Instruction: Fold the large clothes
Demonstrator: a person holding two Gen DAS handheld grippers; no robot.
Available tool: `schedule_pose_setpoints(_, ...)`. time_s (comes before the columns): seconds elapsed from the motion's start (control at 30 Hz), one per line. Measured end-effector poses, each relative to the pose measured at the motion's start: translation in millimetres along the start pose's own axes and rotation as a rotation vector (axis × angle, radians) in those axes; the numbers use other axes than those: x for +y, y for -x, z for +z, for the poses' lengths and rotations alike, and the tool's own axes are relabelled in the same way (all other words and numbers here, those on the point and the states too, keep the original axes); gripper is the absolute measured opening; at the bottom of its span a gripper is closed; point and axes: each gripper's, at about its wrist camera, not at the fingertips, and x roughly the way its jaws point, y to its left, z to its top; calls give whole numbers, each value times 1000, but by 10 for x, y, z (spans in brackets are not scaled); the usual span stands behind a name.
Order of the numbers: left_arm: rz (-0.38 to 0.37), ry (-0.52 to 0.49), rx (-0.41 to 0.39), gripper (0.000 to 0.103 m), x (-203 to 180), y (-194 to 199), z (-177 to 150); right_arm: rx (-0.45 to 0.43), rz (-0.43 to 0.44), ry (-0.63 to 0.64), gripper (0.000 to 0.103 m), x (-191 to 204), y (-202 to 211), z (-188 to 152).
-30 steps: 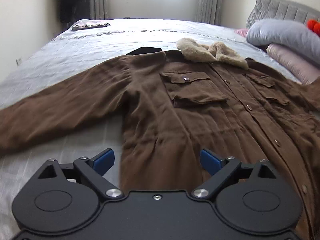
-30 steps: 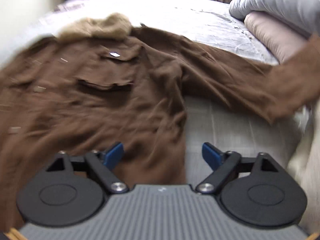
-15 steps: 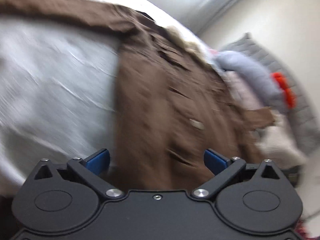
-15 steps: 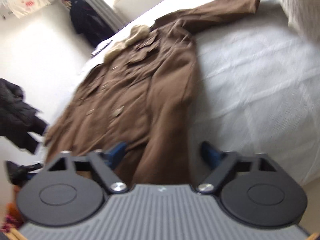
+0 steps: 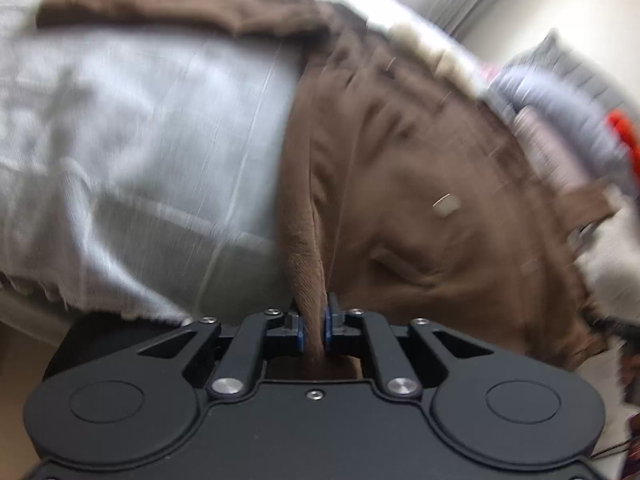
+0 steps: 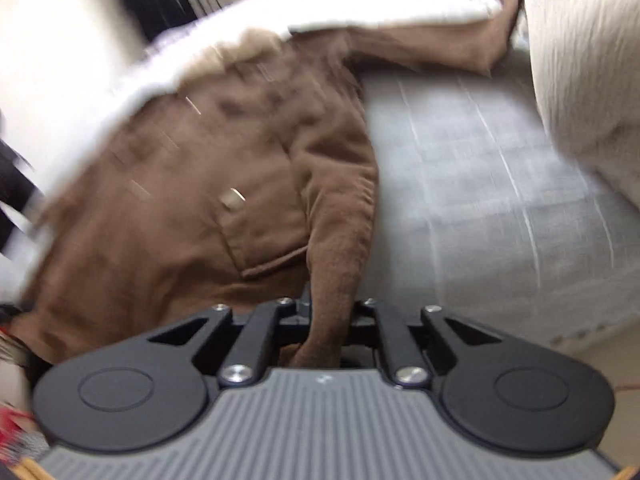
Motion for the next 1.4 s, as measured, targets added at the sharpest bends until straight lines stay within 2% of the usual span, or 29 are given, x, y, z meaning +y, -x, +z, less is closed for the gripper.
schedule_pose_setpoints(0.03, 5, -3, -4, 17, -13, -17, 1, 26, -23, -15, 19, -23, -139, -43)
schedule_pose_setpoints(0.07, 12, -2, -7, 24, -30, 18, 21, 24, -39, -30, 19, -57, -191, -72)
schedule_pose_setpoints(0.1, 42, -14, -16, 30, -69, 71, 39, 15, -36, -50, 26, -74, -177, -83)
schedule_pose_setpoints(0.13, 88, -35, -32, 42, -107, 136, 50, 11, -65, -60, 54, -71, -129, -74)
schedule_pose_setpoints(0.17, 139, -55, -59, 56, -135, 207, 60, 5, -141, -44, 66, -50, -64, -66)
schedule_pose_setpoints(0.2, 170, -71, -98, 61, -143, 277, 65, -16, -234, -14, 71, 2, 7, -41)
schedule_pose_setpoints(0.23, 179, -80, -144, 68, -140, 339, 65, -44, -289, 18, 71, 45, 91, -26)
schedule_pose_setpoints(0.27, 175, -85, -185, 72, -192, 400, 90, -73, -293, 27, 71, 100, 169, -23)
schedule_pose_setpoints(0.37, 91, -122, -267, 80, -392, 401, 168, -188, -185, 49, 72, 347, 365, 54)
schedule_pose_setpoints(0.43, 11, -161, -278, 81, -615, 264, 258, -233, -127, 112, 79, 614, 324, 151)
schedule_pose_setpoints(0.57, -95, -251, -285, 81, -1069, -137, 359, -214, -25, 235, 80, 1163, -153, 359)
schedule_pose_setpoints(0.63, -84, -293, -260, 81, -1180, -397, 366, -178, -6, 266, 80, 1337, -447, 441)
schedule_pose_setpoints(0.7, 3, -321, -188, 81, -1113, -549, 301, -127, -18, 274, 80, 1400, -703, 427)
schedule_pose_setpoints(0.8, 25, -369, -191, 82, -883, -424, 177, -109, -56, 311, 80, 1283, -782, 255)
schedule_pose_setpoints(0.87, 5, -391, -188, 86, -717, -253, 130, -92, -88, 345, 80, 1229, -718, 175)
schedule_pose_setpoints(1.0, -44, -320, -186, 88, -511, -78, 237, -33, -196, 406, 85, 1239, -565, 121)
schedule_pose_setpoints(1.07, -54, -255, -210, 101, -383, 23, 324, -35, -190, 373, 88, 1237, -491, 164)
schedule_pose_setpoints(1.2, 27, -101, -282, 102, -35, 129, 578, -90, -94, 301, 95, 1248, -412, 245)
schedule_pose_setpoints(1.33, 95, 128, -304, 102, 442, 59, 901, -82, -101, 329, 96, 1430, -527, 344)
schedule_pose_setpoints(1.4, 150, 209, -328, 102, 658, 10, 1055, -65, -104, 351, 96, 1508, -605, 373)
